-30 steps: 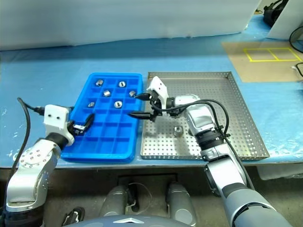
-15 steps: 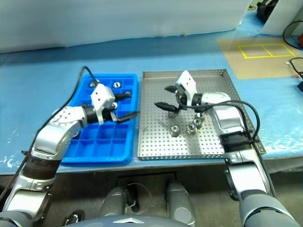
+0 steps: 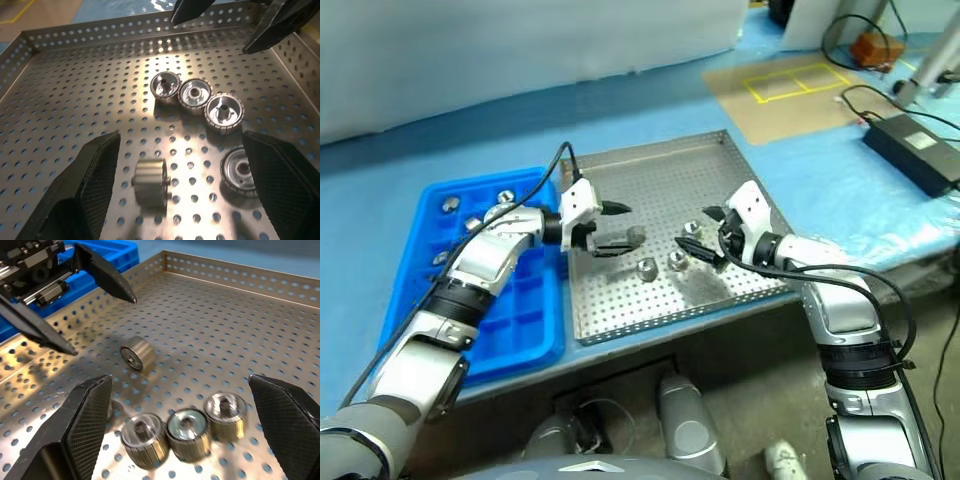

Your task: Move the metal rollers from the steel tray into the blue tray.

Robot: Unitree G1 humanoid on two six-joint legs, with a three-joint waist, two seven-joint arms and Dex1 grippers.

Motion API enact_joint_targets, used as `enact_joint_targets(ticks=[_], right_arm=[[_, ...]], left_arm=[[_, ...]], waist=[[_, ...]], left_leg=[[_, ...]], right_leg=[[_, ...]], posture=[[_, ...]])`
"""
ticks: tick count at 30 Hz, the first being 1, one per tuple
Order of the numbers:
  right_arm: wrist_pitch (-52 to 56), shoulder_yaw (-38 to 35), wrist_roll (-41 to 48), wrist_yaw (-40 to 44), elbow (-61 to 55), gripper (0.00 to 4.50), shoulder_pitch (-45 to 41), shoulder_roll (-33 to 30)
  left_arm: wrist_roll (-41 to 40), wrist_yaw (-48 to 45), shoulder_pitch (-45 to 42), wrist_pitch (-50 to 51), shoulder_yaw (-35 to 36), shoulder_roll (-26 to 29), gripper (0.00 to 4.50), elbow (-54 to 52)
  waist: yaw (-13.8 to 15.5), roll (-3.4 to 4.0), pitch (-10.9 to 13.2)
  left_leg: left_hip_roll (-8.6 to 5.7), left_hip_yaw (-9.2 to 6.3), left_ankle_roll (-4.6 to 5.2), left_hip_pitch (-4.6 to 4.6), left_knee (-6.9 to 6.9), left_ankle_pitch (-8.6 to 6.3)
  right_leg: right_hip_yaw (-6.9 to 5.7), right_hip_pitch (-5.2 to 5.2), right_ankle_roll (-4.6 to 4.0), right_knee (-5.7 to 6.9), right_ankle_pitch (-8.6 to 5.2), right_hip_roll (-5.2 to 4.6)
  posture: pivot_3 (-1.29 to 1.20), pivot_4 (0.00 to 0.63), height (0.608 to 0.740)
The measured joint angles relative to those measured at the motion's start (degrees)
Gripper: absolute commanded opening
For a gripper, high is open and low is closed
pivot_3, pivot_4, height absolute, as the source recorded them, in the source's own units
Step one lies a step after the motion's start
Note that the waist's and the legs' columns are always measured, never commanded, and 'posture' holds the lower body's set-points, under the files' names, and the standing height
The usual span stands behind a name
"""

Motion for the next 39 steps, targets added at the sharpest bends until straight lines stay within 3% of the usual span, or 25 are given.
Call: enact_joint_targets(ticks=[8, 12, 20, 37, 39], right_arm=[[0.39, 0.02, 0.87, -1.45, -0.58, 4.5, -0.09, 0.06], [0.39, 0.02, 1.51, -2.1, -1.17, 4.5, 0.01, 0.08], [0.38, 0.68, 1.91, -2.39, -1.17, 4.5, -0.03, 0.58], [-0.29, 2.36, 1.85, -2.25, 0.14, 4.5, -1.9, 0.66], [-0.32, 2.37, 1.84, -2.29, 0.14, 4.5, -1.9, 0.68]], left_arm=[[6.36, 3.9, -7.37, -7.8, -0.78, -2.86, 4.07, 18.5], [6.67, 3.87, -9.09, -9.2, 0.87, -1.37, 4.07, 20.79], [5.7, -3.12, -5.72, -7.32, 1.82, 2.23, 4.07, 17.6], [10.16, 3.8, -6.26, -5.51, 0.96, -1.89, 4.07, 25.44], [10.21, 3.99, -6.25, -6.46, 0.95, -1.9, 3.69, 25.83]], waist=[[-4.6, 0.01, 0.0], [-5.87, 0.01, 0.0], [-5.95, 0.01, 0.0], [-6.01, 0.01, 0.0], [-6.0, 0.01, 0.0]], left_leg=[[0.03, -0.41, 0.11, -0.48, 0.2, -0.07], [0.0, -0.46, 0.33, -0.61, 0.22, -0.2], [-0.14, -0.45, 0.49, -0.62, 0.25, -0.3], [-0.2, -0.46, 0.67, -0.57, 0.52, -0.41], [-0.2, -0.46, 0.67, -0.57, 0.57, -0.41]], right_leg=[[-0.6, 0.06, 0.54, -0.39, -0.09, 0.0], [-0.72, 0.21, 0.44, -0.81, 0.17, -0.04], [-0.79, 0.28, 0.46, -0.85, 0.2, -0.26], [-0.8, 0.45, 0.55, -0.84, 0.25, -0.37], [-0.8, 0.46, 0.57, -0.84, 0.26, -0.37]], posture=[[-0.91, 0.15, 0.74], [-0.91, 0.15, 0.74], [-0.88, 0.15, 0.74], [-0.87, 0.15, 0.74], [-0.86, 0.15, 0.74]])
